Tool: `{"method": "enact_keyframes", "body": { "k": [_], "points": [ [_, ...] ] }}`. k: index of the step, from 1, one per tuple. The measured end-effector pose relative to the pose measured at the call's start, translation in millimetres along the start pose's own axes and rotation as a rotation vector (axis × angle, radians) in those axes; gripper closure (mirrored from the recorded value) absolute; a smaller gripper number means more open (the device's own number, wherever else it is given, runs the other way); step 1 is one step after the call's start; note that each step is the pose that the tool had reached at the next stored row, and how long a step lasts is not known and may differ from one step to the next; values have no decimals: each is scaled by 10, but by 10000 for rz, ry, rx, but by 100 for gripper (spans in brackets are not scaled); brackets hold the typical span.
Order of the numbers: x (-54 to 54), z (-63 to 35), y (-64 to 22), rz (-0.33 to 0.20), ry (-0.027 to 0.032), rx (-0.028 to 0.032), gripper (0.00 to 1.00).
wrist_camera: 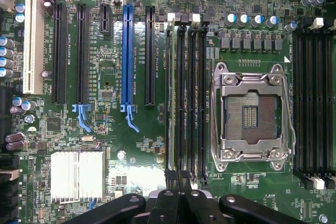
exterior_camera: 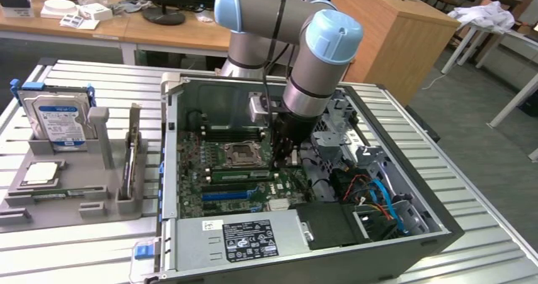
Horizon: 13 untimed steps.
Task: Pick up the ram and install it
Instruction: 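Press down the ram until it locks into place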
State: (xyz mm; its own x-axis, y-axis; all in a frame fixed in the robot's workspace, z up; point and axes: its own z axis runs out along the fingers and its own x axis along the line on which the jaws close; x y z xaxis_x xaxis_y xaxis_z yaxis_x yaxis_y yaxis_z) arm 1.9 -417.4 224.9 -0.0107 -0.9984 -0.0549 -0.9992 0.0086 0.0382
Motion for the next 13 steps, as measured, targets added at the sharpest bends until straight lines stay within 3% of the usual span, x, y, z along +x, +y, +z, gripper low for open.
{"method": "enact_keyframes", "body": {
  "k": [13],
  "points": [
    [1,16,0,0,0,-1,89]
  ]
}}
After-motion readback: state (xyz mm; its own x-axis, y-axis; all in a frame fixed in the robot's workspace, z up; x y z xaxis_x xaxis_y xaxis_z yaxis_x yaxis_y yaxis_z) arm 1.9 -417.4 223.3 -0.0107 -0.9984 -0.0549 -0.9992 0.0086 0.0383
